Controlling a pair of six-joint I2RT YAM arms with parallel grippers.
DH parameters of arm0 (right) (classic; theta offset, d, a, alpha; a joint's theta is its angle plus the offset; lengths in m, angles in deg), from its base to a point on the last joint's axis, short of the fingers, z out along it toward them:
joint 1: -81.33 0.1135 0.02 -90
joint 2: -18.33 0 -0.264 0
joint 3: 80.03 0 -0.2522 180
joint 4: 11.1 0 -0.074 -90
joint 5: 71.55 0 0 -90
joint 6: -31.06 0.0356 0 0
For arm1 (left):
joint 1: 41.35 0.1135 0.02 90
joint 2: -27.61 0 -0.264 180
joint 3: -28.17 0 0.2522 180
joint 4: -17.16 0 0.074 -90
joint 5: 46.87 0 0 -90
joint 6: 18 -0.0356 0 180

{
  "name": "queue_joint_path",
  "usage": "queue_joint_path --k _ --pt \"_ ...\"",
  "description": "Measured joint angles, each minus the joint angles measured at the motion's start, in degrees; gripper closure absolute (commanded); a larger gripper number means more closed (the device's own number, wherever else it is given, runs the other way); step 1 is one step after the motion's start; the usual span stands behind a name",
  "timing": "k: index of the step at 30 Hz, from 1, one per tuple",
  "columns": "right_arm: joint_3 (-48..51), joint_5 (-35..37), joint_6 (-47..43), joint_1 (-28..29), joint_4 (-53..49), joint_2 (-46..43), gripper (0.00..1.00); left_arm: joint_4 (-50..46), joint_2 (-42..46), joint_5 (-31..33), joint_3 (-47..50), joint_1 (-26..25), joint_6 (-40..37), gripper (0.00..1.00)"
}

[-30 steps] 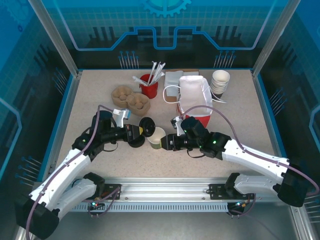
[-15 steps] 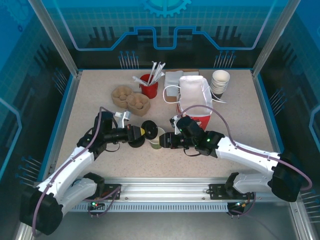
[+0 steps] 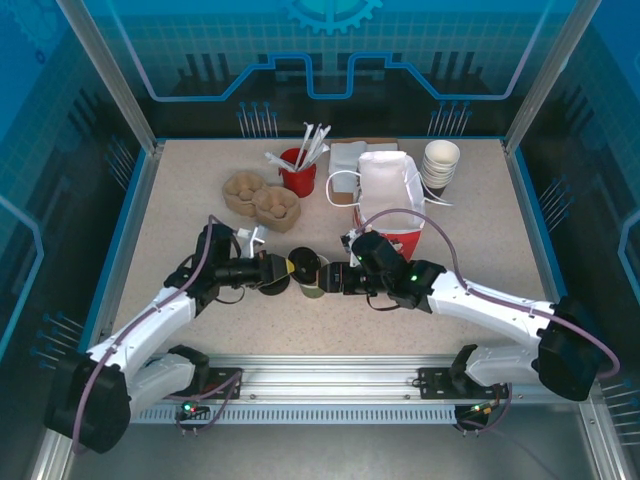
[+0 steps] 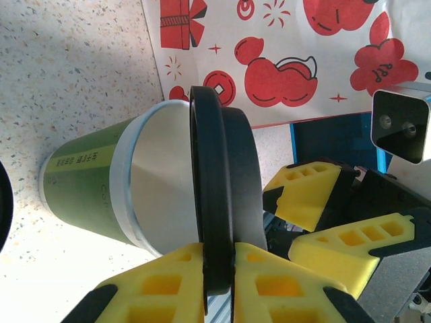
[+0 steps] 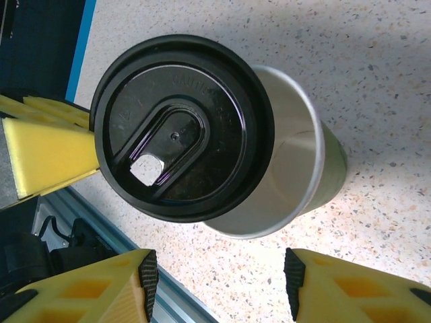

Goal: Pack the takeout coffee

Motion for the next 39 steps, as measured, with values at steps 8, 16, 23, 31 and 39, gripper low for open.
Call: queue_joint_path --k 8,16,23,31,39 --pt "0.11 0.39 1.70 -0.55 0.07 1.01 0.43 1.68 -1.68 -0.87 0.90 0.00 1.90 0.78" --pt "0.11 0.61 2.47 -0.87 0.26 2.10 0.40 2.21 -3.08 -1.27 1.20 0.00 2.25 0.72" --pt "0.11 0.79 2.75 -1.49 0.79 2.21 0.39 2.19 -4.09 -1.31 1.20 0.00 2.12 0.70" --pt "0.09 0.79 2.73 -1.75 1.33 3.28 0.37 2.16 -5.11 -1.99 1.20 0.00 1.75 0.67" --pt "0.04 0.79 2.73 -1.75 1.31 4.20 0.36 2.12 -6.27 -2.82 1.20 0.00 0.59 0.65"
